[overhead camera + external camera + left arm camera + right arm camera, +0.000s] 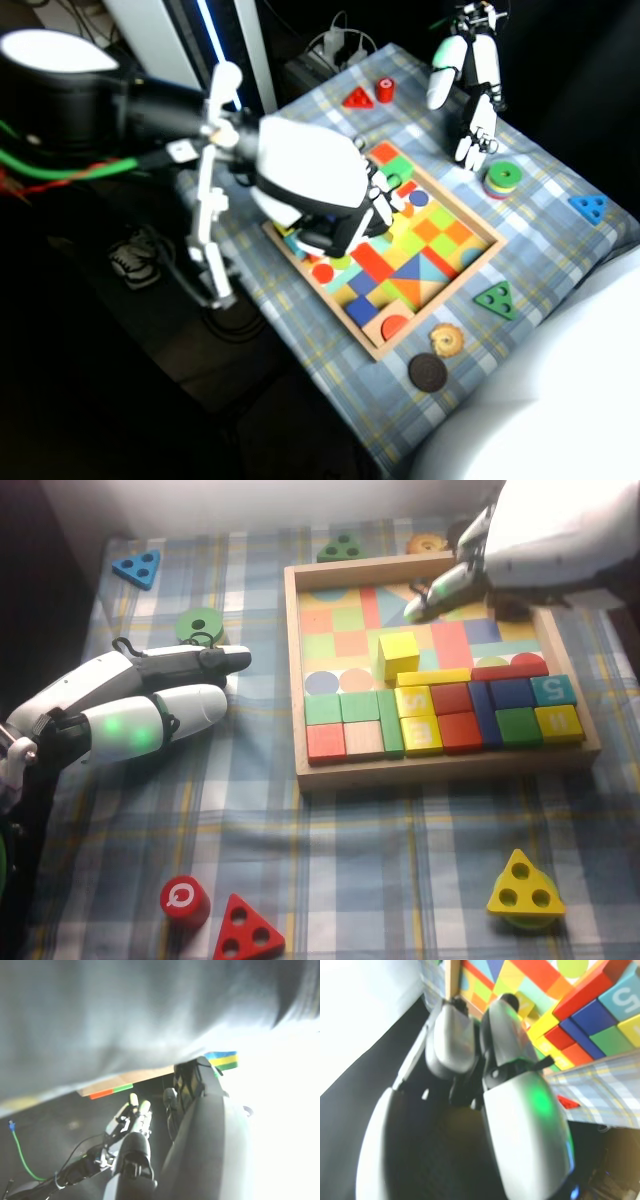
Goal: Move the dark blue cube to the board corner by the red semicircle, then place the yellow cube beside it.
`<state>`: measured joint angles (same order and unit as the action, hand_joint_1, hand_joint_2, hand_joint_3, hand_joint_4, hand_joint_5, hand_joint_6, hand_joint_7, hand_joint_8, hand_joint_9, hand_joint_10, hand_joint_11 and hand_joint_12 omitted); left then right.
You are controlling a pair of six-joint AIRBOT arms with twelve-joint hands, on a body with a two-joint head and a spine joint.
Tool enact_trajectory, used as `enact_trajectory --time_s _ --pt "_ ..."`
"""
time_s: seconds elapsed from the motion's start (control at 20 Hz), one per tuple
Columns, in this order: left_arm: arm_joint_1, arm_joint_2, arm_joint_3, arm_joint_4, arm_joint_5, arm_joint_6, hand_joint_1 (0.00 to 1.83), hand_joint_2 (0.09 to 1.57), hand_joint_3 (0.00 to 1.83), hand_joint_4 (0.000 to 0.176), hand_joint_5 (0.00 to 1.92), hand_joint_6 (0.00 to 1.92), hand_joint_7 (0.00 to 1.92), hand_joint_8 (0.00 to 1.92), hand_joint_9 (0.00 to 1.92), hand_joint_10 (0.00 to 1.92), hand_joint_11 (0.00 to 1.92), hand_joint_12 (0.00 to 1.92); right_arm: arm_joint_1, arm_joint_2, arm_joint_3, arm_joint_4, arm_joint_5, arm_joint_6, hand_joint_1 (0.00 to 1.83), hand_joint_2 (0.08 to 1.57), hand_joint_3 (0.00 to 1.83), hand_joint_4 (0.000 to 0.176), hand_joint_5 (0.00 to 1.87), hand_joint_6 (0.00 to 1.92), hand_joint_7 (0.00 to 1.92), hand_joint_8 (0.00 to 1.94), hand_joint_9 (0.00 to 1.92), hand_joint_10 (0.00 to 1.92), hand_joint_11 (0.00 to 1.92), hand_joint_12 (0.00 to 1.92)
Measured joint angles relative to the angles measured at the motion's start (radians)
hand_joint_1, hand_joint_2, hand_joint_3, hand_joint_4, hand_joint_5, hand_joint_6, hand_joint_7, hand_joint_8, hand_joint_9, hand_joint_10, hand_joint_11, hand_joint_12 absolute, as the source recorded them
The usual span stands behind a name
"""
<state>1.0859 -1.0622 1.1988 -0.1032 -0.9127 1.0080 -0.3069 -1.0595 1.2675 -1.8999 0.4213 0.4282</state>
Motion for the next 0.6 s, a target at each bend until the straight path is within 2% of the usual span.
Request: enact_trajectory --time_s 0.05,0.1,0.25,0.4,0.45,0.55,0.6 --pt "0.000 0.000 0.000 0.000 0.000 0.000 0.26 1.33 0.00 0.039 0.43 0.00 0.34 0.00 0.38 0.00 0.28 0.19 -0.009 -0.010 0.011 0.003 -0.002 0.000 1.58 1.20 0.01 0.000 0.40 0.00 1.23 1.94 1.39 1.92 1.46 1.92" --pt "0.000 0.000 0.000 0.002 0.000 0.000 0.30 1.32 0.00 0.047 0.45 0.01 0.35 0.00 0.39 0.00 0.29 0.20 -0.022 -0.026 0.026 0.005 -0.011 0.000 1.60 1.18 0.00 0.000 0.40 0.00 1.22 1.94 1.38 1.92 1.47 1.92" --pt "0.000 0.000 0.000 0.002 0.000 0.000 0.29 1.33 0.00 0.036 0.45 0.00 0.36 0.00 0.39 0.00 0.27 0.19 -0.035 -0.044 0.045 0.008 -0.011 0.000 1.51 1.19 0.01 0.000 0.42 0.01 1.27 1.94 1.41 1.92 1.47 1.92" --pt "0.000 0.000 0.000 0.003 0.000 0.000 0.27 1.33 0.00 0.035 0.44 0.00 0.34 0.00 0.36 0.00 0.25 0.19 -0.042 -0.061 0.058 0.015 -0.016 -0.002 1.55 1.19 0.01 0.000 0.45 0.01 1.29 1.94 1.44 1.92 1.50 1.92" --pt "0.000 0.000 0.000 0.005 0.000 0.000 0.27 1.34 0.00 0.030 0.45 0.00 0.34 0.00 0.36 0.00 0.25 0.19 -0.049 -0.069 0.063 0.016 -0.018 -0.002 1.61 1.17 0.00 0.000 0.50 0.02 1.32 1.94 1.48 1.92 1.53 1.92" --pt "-0.002 0.000 0.000 0.008 0.002 0.000 0.30 1.33 0.00 0.031 0.45 0.00 0.34 0.00 0.37 0.00 0.24 0.20 -0.061 -0.079 0.073 0.022 -0.011 0.000 1.58 1.18 0.00 0.000 0.51 0.01 1.31 1.94 1.47 1.92 1.53 1.92" --pt "-0.010 0.001 0.000 0.014 0.010 0.000 0.32 1.33 0.00 0.019 0.46 0.00 0.35 0.00 0.37 0.00 0.21 0.20 -0.061 -0.080 0.077 0.023 -0.013 -0.001 1.59 1.17 0.00 0.000 0.50 0.00 1.30 1.94 1.47 1.92 1.54 1.92"
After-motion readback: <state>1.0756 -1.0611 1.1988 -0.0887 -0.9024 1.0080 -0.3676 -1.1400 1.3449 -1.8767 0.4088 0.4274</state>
